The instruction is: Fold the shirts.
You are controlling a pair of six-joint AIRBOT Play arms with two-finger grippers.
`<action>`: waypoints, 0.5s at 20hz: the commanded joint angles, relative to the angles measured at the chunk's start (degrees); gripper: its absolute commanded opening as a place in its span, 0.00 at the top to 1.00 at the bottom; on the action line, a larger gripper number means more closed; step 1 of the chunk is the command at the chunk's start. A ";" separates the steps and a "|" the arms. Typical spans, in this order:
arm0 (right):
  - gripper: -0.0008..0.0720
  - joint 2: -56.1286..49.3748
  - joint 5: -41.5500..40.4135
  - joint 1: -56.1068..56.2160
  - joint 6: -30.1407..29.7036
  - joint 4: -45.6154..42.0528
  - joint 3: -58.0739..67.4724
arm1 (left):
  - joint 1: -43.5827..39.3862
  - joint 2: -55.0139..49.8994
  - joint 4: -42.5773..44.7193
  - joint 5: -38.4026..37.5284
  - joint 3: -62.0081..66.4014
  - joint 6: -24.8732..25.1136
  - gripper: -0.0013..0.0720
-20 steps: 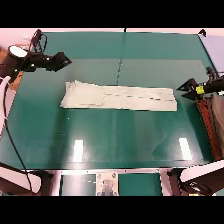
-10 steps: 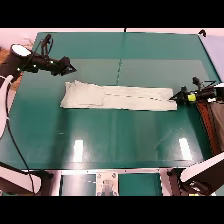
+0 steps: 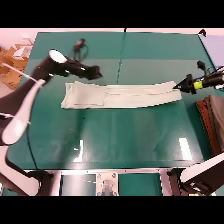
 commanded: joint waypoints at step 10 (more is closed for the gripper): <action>0.96 15.19 8.22 7.76 0.68 11.17 7.06 | -21.62 -14.40 -14.51 23.87 1.16 -0.87 0.95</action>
